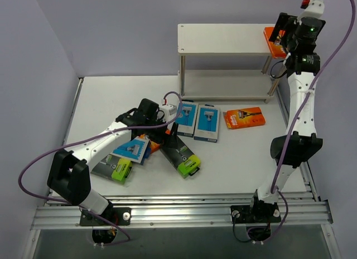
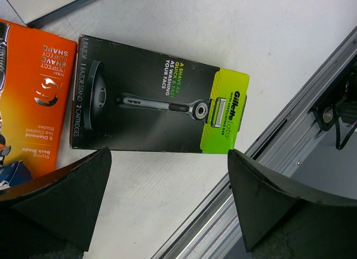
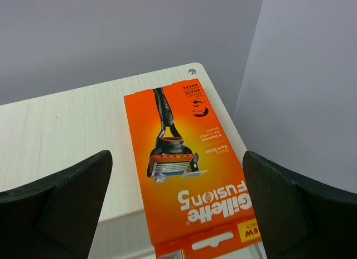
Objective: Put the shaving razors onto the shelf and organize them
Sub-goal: Place the shaving razor onto shelf
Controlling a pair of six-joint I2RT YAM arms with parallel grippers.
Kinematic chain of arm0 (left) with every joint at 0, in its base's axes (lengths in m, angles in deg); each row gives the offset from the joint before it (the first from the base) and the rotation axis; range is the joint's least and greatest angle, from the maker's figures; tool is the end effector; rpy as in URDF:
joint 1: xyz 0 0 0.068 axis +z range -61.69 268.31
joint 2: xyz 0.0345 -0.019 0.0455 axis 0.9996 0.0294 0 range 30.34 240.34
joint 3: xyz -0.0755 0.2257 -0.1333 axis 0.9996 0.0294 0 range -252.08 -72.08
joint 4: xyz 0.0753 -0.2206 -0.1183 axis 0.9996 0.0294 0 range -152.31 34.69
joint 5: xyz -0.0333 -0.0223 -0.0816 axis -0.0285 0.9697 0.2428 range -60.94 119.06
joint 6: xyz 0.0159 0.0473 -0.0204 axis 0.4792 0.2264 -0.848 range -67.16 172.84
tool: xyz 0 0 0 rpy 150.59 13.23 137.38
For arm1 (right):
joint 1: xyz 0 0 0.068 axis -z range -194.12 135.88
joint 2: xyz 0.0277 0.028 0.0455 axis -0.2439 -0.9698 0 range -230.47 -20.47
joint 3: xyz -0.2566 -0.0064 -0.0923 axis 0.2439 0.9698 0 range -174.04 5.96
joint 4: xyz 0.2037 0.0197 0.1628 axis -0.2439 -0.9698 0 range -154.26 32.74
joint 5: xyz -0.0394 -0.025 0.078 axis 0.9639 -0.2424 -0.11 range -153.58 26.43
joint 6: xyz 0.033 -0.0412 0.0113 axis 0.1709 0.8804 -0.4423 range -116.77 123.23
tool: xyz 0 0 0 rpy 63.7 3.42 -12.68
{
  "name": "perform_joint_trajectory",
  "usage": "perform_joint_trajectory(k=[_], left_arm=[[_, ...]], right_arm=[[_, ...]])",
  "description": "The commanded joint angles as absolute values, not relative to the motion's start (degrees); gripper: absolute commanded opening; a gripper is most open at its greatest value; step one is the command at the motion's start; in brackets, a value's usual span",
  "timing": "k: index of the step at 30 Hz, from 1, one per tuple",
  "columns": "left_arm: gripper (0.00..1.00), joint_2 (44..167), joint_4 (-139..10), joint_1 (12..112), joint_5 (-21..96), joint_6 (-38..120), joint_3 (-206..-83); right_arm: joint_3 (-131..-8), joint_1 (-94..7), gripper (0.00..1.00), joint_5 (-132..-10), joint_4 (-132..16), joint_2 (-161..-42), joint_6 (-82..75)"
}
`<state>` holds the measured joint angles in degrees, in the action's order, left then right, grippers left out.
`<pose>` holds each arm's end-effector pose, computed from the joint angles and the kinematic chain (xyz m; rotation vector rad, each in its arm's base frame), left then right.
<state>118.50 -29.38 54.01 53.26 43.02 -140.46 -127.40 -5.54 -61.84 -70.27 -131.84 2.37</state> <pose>0.2617 -0.1964 0.2662 0.7264 2.4712 -0.8362 0.4243 -0.0650 0.5237 0.1415 1.4084 -0.1329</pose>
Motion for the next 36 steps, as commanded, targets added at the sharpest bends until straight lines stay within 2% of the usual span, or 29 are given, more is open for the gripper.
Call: perform_joint_trajectory(k=[1, 10, 17, 20, 25, 30, 31, 34, 36], left_arm=[[0.94, 116.03, -29.26, 53.60, 51.48, 44.31, -143.09], [0.94, 110.94, -30.49, 51.84, 42.42, 44.23, -141.51], [0.94, 108.04, -28.92, 51.14, 39.52, 43.61, -141.25], [0.94, 105.84, -28.91, 51.14, 38.90, 43.52, -139.50], [0.94, 102.59, -30.93, 51.14, 35.57, 43.96, -134.22], [0.94, 102.23, -30.50, 51.05, 33.89, 44.84, -134.22], [0.94, 102.14, -30.32, 51.05, 33.63, 45.02, -134.13], [0.94, 102.14, -30.32, 51.05, 33.80, 45.28, -134.04], [0.94, 102.32, -30.32, 51.14, 34.59, 45.37, -134.13]], right_arm=[[-124.66, -5.42, 0.97, -60.76, -66.84, -123.92, -0.80], [-109.19, -5.42, 0.67, -63.05, -67.45, -110.83, -6.69], [-97.50, -5.07, 0.35, -66.82, -67.80, -102.12, -11.34], [-94.15, -4.71, 0.31, -68.32, -68.50, -100.36, -13.46], [-87.93, -2.08, 0.31, -74.11, -66.75, -98.78, -21.45], [-81.41, 3.28, 0.38, -81.93, -59.82, -97.99, -29.54], [-80.36, 3.98, 0.39, -83.16, -58.41, -98.07, -32.07], [-77.45, 5.04, 0.53, -85.54, -53.49, -98.25, -34.64], [-77.36, 5.13, 0.56, -86.07, -51.90, -98.86, -34.91]])
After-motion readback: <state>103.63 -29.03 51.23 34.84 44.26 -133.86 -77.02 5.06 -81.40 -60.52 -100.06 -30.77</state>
